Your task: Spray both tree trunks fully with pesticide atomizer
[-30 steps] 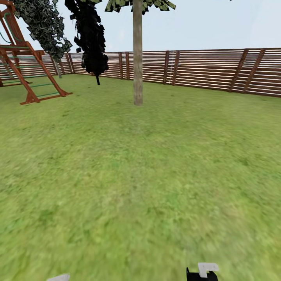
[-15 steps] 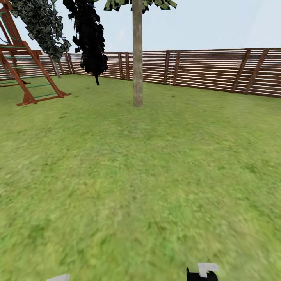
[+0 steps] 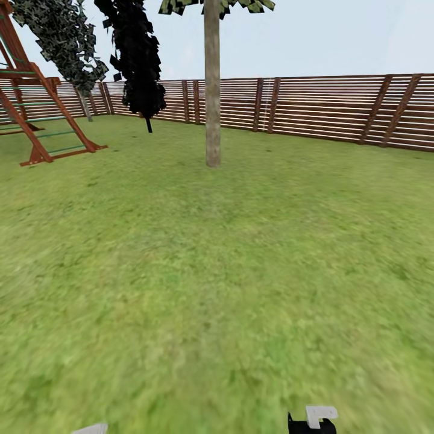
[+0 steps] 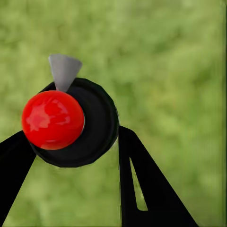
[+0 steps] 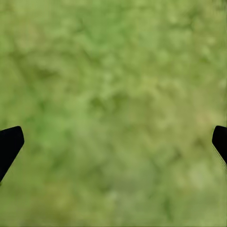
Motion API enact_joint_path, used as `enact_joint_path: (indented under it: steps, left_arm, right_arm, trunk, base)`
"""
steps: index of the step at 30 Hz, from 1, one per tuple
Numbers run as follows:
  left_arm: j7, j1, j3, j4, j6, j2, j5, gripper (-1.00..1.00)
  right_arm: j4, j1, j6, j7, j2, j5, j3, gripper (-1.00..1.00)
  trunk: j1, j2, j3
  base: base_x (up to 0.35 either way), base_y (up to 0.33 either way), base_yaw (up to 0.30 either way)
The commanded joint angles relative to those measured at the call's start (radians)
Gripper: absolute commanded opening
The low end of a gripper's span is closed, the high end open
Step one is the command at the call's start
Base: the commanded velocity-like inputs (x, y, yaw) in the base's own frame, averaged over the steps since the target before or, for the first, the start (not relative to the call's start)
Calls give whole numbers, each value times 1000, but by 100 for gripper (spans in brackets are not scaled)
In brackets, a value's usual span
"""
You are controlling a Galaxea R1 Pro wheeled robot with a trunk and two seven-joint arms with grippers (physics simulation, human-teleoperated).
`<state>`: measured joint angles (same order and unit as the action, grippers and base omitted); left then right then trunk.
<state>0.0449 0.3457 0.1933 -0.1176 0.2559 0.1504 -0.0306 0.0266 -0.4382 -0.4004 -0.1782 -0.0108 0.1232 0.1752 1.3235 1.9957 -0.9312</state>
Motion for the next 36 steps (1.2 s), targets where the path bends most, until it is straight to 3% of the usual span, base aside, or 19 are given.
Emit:
enact_joint_path:
  steps: [1,36]
  left_arm:
    - [1,1,0,1,3,0,-3,-100]
    - [1,1,0,1,4,0,-3,-100]
  right_arm:
    - [-1,0,-3,-1,0,10,9,100]
    - [-1,0,-3,-1,0,10,9,100]
  trunk:
    - [0,0,-1]
    - [0,0,-1]
  base:
    - [344,0,0]
    - [344,0,0]
